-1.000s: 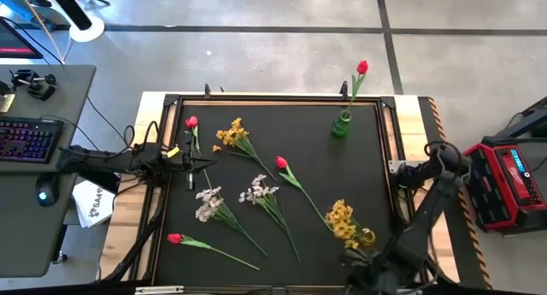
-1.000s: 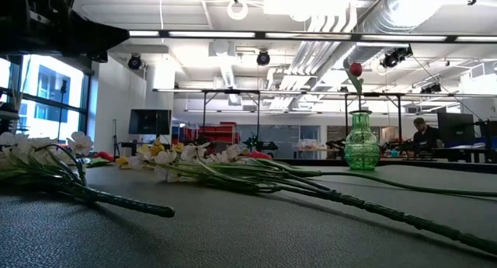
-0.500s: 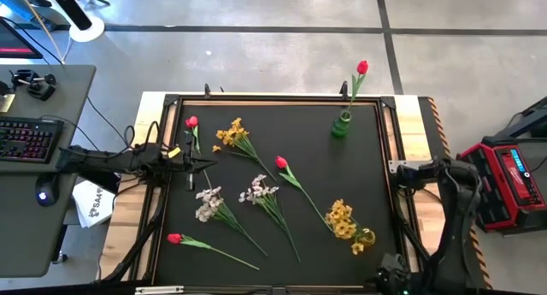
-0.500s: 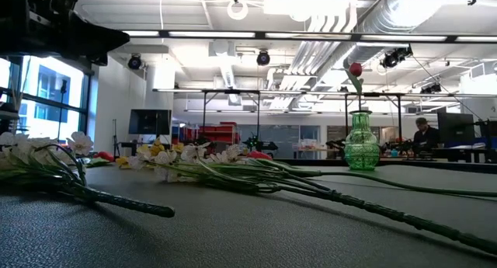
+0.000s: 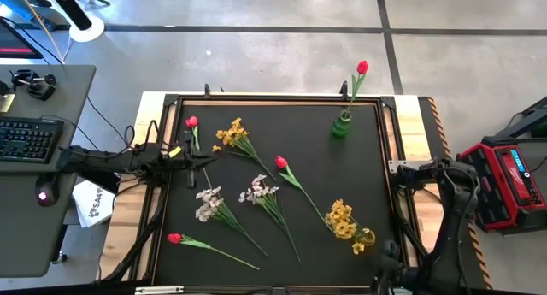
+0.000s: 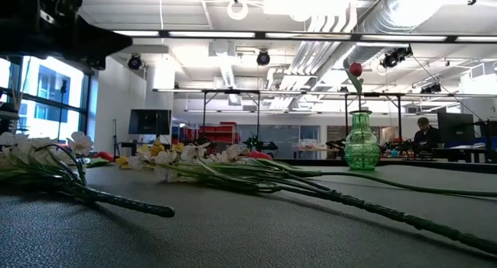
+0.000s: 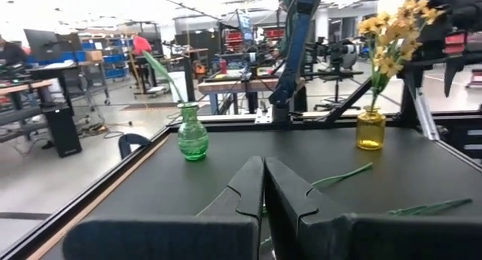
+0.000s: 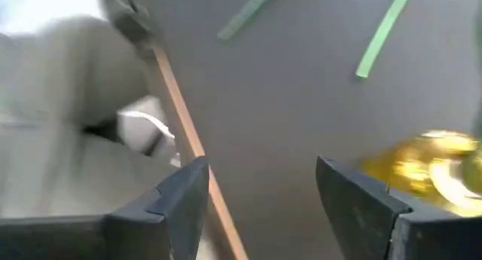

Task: Sort flowers into vase by color
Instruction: Put the right yellow flowers into the yellow vase

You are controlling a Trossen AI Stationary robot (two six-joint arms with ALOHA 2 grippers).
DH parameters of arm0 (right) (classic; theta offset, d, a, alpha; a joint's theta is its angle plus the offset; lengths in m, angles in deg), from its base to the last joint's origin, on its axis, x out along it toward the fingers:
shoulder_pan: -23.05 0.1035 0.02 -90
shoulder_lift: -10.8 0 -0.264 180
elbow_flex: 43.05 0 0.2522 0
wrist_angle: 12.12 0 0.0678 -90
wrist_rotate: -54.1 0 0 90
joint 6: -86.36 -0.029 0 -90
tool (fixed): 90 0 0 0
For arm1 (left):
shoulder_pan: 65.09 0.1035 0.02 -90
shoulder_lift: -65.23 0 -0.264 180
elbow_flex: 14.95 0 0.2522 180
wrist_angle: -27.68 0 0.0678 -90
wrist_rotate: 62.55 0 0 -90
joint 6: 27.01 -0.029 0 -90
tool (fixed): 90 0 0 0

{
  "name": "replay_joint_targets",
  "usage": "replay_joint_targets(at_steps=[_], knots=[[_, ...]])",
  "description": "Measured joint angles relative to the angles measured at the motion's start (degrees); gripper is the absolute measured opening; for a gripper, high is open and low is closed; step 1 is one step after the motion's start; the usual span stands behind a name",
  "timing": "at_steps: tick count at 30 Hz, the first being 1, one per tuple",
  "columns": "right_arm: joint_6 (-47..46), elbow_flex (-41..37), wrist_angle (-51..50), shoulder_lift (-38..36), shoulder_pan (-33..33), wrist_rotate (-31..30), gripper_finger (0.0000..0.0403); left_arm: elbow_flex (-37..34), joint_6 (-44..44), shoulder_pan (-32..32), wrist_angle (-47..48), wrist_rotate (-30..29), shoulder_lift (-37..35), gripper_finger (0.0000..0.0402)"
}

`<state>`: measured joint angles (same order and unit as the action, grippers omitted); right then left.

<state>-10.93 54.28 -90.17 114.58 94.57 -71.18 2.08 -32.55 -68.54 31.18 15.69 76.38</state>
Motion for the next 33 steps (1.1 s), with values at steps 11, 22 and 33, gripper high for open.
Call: replay_joint_targets(at_steps=[11, 22, 33], knots=[[-0.8, 0.0, -12.3, 0.0, -0.8, 4.1, 0.016, 0.0, 0.0, 0.0, 0.1, -0.7, 0.0, 0.0], [-1.8, 0.0, -17.6, 0.0, -2.8, 1.0, 0.0134, 0.0, 0.2, 0.0, 0.2, -0.7, 0.0, 0.0], [-7.9, 0.0, -23.7, 0.0, -3.8, 1.8, 0.0177, 0.0, -0.1, 0.0, 0.2, -0.4, 0.0, 0.0]])
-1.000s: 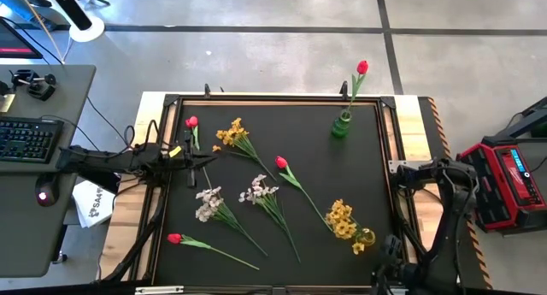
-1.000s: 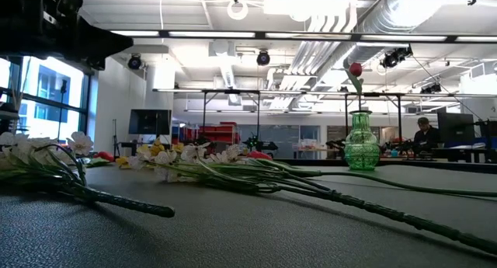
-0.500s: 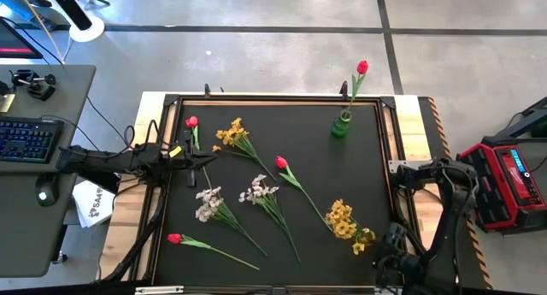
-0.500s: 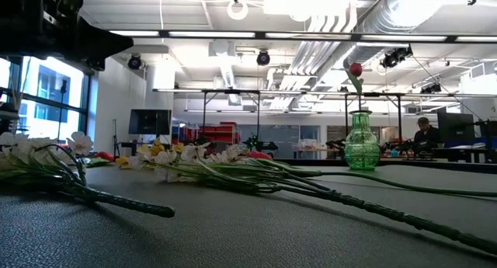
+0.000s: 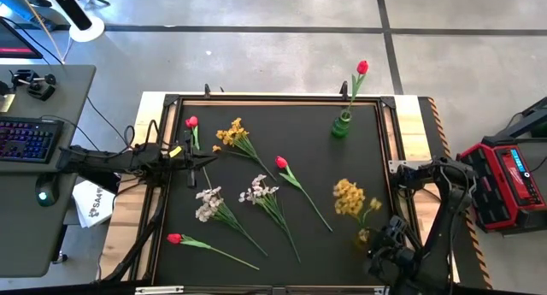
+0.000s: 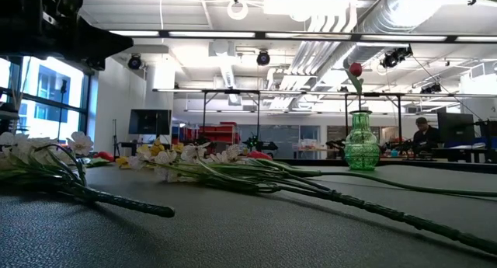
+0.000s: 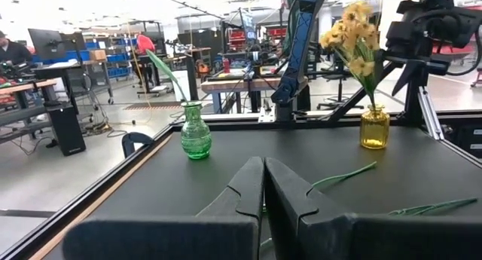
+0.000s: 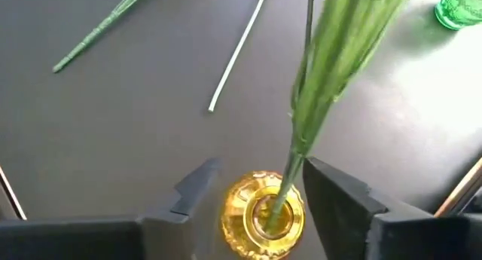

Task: Sort flowers into vase by color
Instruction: Put the right yellow flowers into the yellow vase

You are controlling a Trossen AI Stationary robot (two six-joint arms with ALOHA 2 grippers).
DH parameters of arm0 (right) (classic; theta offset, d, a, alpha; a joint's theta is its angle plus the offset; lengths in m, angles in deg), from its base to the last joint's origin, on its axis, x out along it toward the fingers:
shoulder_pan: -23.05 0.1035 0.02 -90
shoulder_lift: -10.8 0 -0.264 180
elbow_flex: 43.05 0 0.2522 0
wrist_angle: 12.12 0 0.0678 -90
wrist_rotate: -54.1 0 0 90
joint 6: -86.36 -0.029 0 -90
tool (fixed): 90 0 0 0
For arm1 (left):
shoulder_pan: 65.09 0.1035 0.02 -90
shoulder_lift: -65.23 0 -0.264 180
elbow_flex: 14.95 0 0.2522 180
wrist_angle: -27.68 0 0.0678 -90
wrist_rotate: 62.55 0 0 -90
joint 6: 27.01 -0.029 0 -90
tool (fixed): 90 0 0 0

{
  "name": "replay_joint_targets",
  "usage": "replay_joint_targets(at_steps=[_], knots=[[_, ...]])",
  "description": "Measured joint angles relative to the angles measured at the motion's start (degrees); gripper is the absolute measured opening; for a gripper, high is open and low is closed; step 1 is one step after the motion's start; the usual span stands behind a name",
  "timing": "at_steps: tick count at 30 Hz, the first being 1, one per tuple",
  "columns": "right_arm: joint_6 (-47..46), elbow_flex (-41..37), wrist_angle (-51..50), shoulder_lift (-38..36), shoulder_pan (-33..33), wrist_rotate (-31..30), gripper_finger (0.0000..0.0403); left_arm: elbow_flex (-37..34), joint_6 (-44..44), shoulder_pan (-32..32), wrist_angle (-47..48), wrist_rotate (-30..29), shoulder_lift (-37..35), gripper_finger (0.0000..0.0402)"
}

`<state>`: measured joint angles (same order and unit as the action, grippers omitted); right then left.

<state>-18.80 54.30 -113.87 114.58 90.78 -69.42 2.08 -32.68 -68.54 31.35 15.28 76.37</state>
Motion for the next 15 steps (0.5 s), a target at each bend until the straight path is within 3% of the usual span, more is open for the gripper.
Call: replay_joint_targets(at_steps=[7, 15], knots=[[-0.3, 0.0, -0.7, 0.0, -1.0, 5.1, 0.0233, 0.0, 0.0, 0.0, 0.0, 0.0, 0.0, 0.0], [0.2, 0.0, -1.8, 0.0, -3.8, -4.1, 0.0233, 0.0, 0.0, 0.0, 0.0, 0.0, 0.0, 0.0]])
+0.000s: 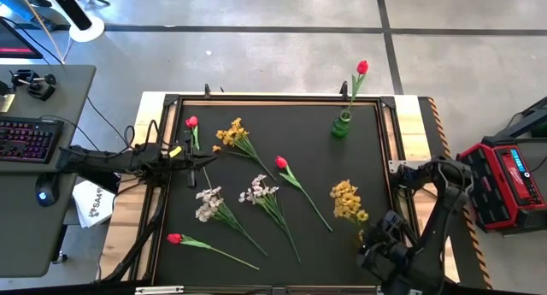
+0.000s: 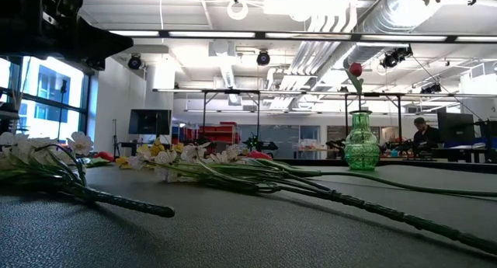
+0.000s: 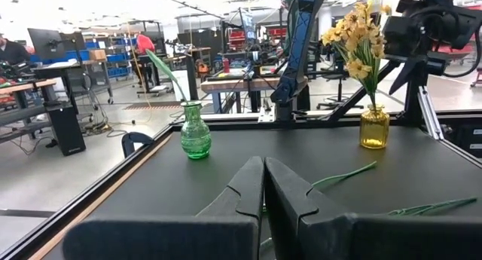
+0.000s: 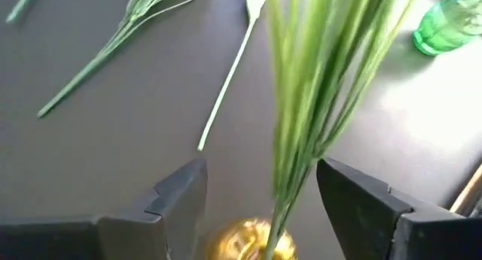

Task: Sort flowers into vase by color
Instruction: Put the right yellow flowers into the yellow vase

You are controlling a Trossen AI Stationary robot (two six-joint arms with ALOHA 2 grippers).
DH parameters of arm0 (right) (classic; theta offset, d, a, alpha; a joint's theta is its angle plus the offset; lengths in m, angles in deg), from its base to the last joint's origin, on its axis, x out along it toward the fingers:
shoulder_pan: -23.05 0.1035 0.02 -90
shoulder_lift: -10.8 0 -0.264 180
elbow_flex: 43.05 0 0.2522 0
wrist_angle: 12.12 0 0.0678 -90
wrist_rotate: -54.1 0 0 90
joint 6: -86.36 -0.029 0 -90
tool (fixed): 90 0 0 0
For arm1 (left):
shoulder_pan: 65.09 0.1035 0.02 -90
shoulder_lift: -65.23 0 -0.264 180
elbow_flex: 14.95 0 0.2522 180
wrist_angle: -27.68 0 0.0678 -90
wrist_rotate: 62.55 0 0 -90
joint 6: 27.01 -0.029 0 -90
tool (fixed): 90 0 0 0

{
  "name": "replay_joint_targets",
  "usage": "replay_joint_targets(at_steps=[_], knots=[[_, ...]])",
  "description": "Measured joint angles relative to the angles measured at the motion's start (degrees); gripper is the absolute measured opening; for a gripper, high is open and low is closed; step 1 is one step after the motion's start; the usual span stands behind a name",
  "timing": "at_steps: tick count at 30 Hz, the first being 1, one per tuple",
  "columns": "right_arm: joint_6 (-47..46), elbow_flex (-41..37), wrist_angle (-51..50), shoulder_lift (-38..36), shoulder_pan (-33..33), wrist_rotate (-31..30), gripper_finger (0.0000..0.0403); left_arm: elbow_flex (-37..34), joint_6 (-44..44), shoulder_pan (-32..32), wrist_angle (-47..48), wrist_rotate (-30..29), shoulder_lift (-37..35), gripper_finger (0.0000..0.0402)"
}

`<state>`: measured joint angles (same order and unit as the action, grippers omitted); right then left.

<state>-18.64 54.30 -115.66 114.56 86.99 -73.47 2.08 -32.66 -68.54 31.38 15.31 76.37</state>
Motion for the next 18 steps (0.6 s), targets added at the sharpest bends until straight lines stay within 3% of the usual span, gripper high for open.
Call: replay_joint_targets(at_steps=[10, 18], knots=[[3.4, 0.0, -0.3, 0.0, -6.7, -1.3, 0.0189, 0.0, 0.0, 0.0, 0.0, 1.7, 0.0, 0.0], [-1.8, -0.1, -0.3, 0.0, -6.3, -5.0, 0.0066, 0.0, 0.0, 0.0, 0.5, 2.5, 0.0, 0.0]])
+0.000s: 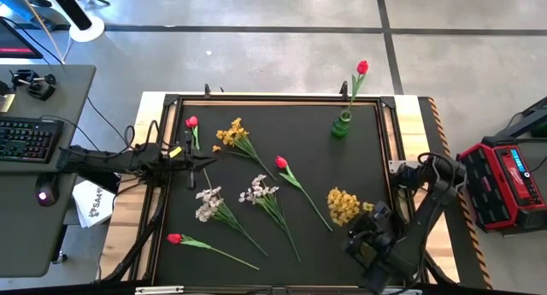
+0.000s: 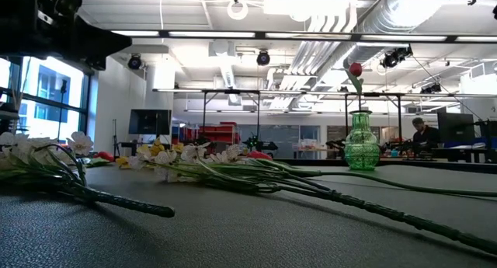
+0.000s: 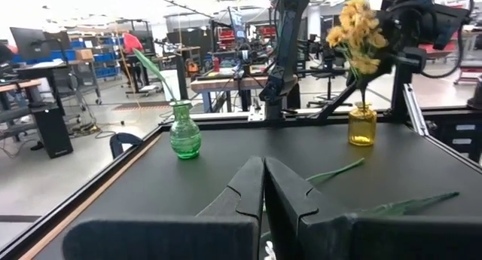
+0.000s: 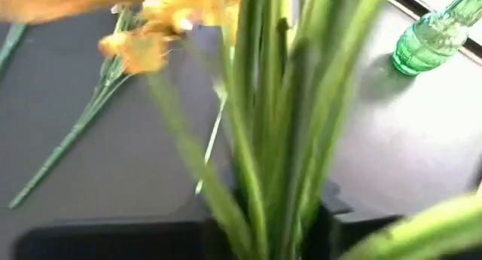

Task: Sort flowers into vase by color
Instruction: Put the right yellow flowers into the yellow vase

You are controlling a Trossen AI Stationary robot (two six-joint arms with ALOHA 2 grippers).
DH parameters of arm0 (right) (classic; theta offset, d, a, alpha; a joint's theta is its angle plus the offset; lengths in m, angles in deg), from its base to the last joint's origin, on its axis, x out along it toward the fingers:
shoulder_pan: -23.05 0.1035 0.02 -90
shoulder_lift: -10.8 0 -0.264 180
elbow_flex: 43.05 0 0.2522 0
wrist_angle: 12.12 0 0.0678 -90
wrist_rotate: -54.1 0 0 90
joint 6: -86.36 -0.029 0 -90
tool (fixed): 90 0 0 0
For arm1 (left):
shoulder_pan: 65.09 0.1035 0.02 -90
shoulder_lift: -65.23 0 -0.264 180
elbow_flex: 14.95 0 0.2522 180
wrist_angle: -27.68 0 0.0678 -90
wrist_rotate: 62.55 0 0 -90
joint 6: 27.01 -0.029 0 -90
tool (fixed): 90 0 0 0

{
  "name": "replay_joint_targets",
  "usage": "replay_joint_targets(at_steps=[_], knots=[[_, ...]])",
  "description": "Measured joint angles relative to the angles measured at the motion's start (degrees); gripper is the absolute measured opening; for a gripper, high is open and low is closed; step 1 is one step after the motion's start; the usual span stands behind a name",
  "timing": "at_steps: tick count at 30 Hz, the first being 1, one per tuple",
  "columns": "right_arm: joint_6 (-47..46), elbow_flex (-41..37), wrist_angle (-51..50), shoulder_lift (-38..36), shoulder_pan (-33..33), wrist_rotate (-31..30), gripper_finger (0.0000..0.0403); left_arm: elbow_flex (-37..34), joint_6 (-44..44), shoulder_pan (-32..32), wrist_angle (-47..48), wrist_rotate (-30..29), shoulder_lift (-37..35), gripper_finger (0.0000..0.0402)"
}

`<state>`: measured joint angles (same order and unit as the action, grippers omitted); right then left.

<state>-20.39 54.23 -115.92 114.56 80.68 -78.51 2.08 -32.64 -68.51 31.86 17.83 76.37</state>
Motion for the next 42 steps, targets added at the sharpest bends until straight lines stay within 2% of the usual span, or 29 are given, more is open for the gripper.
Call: replay_joint_targets(at_steps=[2, 4, 8, 11, 21, 28, 31, 39, 42], knots=[[-2.5, 0.0, 0.0, 0.0, 1.5, -0.5, 0.0027, 0.0, 0.0, 0.0, 0.3, 0.5, 0.0, 0.0], [-5.3, 0.0, 0.0, 0.0, 3.3, -2.6, 0.0008, 0.0, 0.5, 0.0, 0.8, 0.5, 0.0, 0.0], [-10.9, 0.0, 0.0, 0.0, 6.3, -8.7, 0.0015, 0.0, 0.5, 0.0, 1.0, 0.5, 0.0, 0.0], [-11.7, 0.0, 0.0, 0.0, 7.6, -10.4, 0.0004, 0.0, 0.5, 0.0, 1.0, 0.5, 0.0, 0.0], [-10.1, -0.8, 0.1, -0.1, 8.3, -9.9, 0.0001, 0.0, 0.5, 0.0, 0.8, 0.5, 0.0, 0.0], [-21.2, -8.8, 0.0, -0.1, 11.5, -9.6, 0.0001, 0.0, 0.5, 0.0, 1.0, 0.5, 0.0, 0.0], [-23.1, -10.3, 0.1, -0.1, 12.6, -10.0, 0.0001, 0.0, 0.5, 0.0, 1.0, 0.5, 0.0, 0.0], [-18.4, -8.6, 0.1, 0.0, 12.9, -9.7, 0.0001, 0.0, 1.0, 0.0, 0.8, 0.5, 0.0, 0.0], [-17.7, -8.3, 0.1, 0.0, 12.9, -9.4, 0.0015, 0.0, 1.0, 0.0, 0.8, 0.5, 0.0, 0.0]])
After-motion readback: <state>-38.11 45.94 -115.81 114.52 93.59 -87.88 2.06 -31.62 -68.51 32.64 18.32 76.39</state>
